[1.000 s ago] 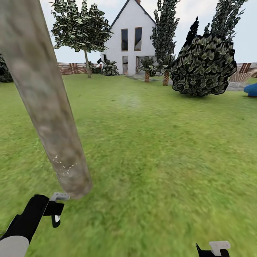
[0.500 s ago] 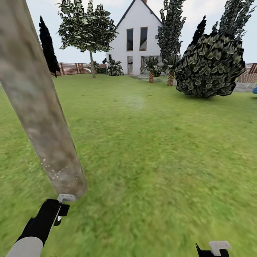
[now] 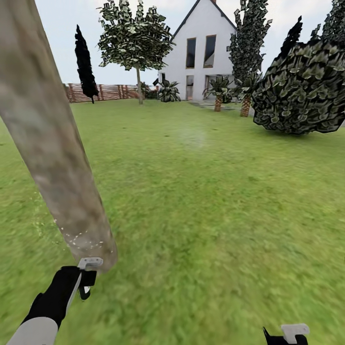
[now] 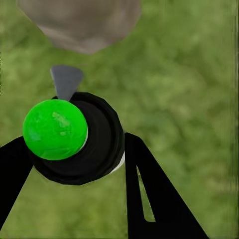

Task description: In the garden, pick up the pesticide atomizer on the floor and spray pesticide onto both trees until each tree trunk is fully covered.

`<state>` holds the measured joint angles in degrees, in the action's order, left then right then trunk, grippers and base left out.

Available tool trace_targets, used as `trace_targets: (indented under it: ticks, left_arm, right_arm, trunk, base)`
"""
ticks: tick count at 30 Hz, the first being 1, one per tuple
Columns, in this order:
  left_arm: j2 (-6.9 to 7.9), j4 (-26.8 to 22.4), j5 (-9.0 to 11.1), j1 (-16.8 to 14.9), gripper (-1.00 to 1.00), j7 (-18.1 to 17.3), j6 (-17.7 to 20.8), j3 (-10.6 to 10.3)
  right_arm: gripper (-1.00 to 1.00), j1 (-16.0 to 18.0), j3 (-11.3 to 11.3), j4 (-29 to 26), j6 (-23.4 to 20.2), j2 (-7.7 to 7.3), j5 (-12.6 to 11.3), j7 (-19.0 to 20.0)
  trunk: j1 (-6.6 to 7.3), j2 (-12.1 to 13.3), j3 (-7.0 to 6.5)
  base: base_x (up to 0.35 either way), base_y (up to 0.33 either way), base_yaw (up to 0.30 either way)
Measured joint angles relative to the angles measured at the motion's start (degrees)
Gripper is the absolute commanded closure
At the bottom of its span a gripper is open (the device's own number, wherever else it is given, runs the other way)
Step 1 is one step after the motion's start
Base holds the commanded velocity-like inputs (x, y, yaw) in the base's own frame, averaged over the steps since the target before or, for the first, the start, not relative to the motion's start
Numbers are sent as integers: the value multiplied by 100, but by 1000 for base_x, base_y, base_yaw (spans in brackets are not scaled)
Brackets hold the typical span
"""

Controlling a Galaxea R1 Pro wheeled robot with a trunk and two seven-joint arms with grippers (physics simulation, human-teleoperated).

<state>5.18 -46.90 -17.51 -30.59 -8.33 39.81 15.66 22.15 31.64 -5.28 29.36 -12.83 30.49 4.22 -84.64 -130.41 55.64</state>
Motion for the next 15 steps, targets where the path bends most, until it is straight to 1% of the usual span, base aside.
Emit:
trace_targets:
  ticks: [2,4,5,13,15]
  left_arm:
    - [-6,-195,2,0,100,-3,5,6]
    - [-8,-227,3,1,100,-7,8,7]
    - [-13,-235,6,1,100,-8,9,7]
    - [-17,-234,8,1,100,-9,9,7]
    - [-17,-213,15,1,100,-9,9,7]
  right_arm:
    - [-100,0,-2,0,-3,0,0,0]
    - [-100,0,-4,-2,-7,4,1,0]
    - [-100,0,-2,-1,-8,7,-4,0]
    - [-100,0,-3,0,-9,8,-8,0]
    - [-100,0,-5,0,-9,8,-8,0]
  trunk:
    - [0,0,0]
    - [0,0,0]
    - [0,0,0]
    - [0,0,0]
    - [0,0,0]
  base:
    - [6,-276,0]
    - [2,-277,9]
    - [0,-277,148]
    - [0,-273,266]
    - [0,-85,277]
